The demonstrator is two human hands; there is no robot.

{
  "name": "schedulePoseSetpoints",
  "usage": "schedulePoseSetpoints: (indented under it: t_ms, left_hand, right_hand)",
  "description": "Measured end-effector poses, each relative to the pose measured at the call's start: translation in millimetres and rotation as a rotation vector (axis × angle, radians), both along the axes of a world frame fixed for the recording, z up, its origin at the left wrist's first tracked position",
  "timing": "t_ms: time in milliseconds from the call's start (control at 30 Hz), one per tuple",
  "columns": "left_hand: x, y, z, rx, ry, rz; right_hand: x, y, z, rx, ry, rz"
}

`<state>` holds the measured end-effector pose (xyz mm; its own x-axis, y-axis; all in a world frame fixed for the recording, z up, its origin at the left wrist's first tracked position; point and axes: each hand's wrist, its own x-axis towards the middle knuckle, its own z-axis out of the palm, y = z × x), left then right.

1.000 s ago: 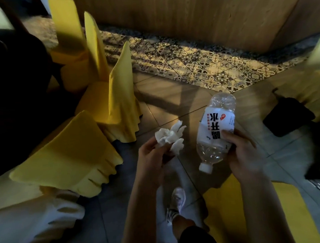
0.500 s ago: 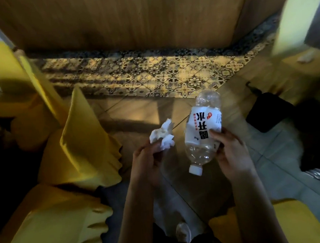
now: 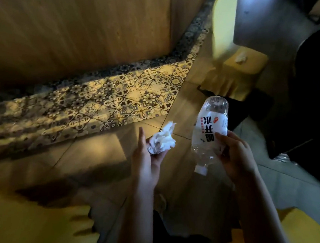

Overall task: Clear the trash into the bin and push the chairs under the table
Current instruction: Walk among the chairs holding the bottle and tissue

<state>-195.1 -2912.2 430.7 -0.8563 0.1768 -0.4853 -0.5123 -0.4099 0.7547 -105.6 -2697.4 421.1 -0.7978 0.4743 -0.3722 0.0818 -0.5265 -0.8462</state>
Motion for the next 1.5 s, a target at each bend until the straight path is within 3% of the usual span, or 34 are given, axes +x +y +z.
schedulePoseSetpoints:
  t_ms: [133,367,500,733,900,1100,1500]
  left_hand:
    - [-100,13,15,-0.008,-0.039,-0.074]
    - [-189,69,7,0.002,0.056,-0.308]
    - [-228,117,-3,0.012,0.034,-0.3]
    - [-322,227,-12,-0.042,-0.03,-0.324]
    - [-397,306,0,-0.072,0.099,-0.411]
    - [-465,378,12,-0.061,0.131,-0.491]
    - [-622,530,-9,-0.026,-0.025,-0.569]
  right_hand:
    - [-62,13,14,-0.015,-0.027,-0.082]
    - [-119,49,18,-0.053,-0.033,-0.249]
    - [-155,82,15,-0.02,-0.063,-0.319]
    - [-239,178,9,0.06,-0.05,-0.441]
    - [-318,259,17,0.003,-0.024,-0.477]
    - [-390,327,32,-0.02,0.015,-0.484]
    - [-514,449,4,-0.042,-0.037,-0.622]
